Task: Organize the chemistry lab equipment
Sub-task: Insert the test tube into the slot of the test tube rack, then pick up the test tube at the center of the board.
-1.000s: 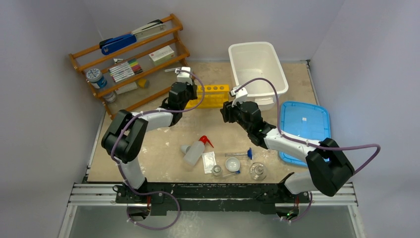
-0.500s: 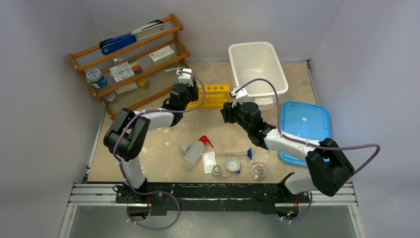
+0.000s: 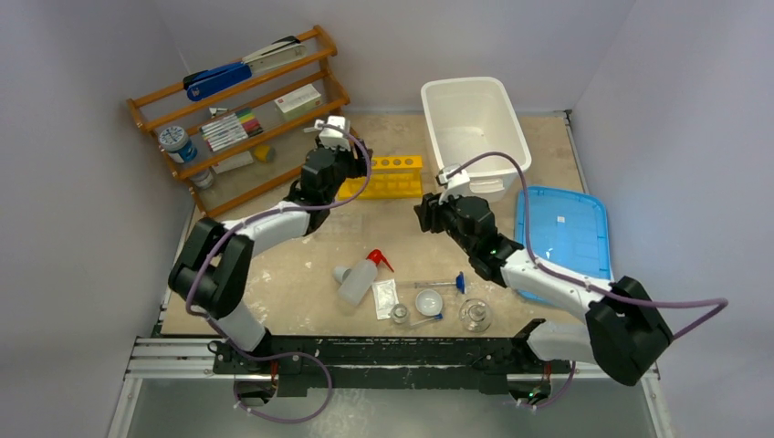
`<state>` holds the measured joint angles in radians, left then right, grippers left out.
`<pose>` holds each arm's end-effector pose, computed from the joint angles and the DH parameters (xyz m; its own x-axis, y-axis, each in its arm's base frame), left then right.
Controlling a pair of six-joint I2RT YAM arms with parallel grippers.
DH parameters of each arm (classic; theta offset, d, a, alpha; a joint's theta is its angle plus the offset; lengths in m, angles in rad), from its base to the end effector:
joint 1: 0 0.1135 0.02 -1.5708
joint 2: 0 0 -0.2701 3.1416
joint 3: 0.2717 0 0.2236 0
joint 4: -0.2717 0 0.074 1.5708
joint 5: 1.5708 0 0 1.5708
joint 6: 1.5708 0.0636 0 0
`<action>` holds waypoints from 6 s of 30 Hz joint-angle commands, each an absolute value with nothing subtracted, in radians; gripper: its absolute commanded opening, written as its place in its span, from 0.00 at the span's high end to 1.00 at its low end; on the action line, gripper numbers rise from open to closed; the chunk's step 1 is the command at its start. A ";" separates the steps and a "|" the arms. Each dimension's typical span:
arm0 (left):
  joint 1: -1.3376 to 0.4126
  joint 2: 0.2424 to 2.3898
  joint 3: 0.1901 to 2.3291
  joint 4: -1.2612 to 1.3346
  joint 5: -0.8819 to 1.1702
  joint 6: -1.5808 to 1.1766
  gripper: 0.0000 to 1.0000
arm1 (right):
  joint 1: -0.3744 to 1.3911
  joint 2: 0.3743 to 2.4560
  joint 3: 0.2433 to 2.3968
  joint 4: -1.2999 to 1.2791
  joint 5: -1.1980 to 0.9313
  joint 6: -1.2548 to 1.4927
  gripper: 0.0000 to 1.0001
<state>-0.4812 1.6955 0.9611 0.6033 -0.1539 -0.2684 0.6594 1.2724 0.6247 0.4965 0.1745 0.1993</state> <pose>0.3497 -0.1716 0.2638 -0.1973 -0.1926 -0.9612 0.2804 0.9285 -0.2436 0.2310 0.1650 0.2690 -0.2093 0.0845 -0.9742 -0.4348 0.8843 0.1701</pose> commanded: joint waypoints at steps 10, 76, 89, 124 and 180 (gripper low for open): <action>-0.613 1.292 0.773 0.431 -0.116 -0.447 0.53 | 0.834 1.255 0.588 0.297 0.274 0.283 0.47; -0.787 1.233 0.684 0.357 -0.105 -0.439 0.67 | 0.371 1.276 0.663 -0.450 0.505 1.033 0.31; -0.787 1.228 0.672 0.357 -0.110 -0.440 0.67 | 0.373 1.343 0.623 -0.364 0.504 1.060 0.44; -0.656 1.290 0.780 0.461 0.340 -0.729 0.64 | 0.585 0.776 0.569 -0.055 0.281 0.535 1.00; -0.652 1.337 0.705 1.033 0.664 -0.992 0.58 | 0.873 0.777 0.839 -0.027 0.047 0.288 1.00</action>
<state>-0.6502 1.3354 0.7048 0.9279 0.6144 -0.9565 0.8696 0.7872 0.7860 -0.0395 0.0277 0.3080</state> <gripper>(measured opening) 0.442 0.089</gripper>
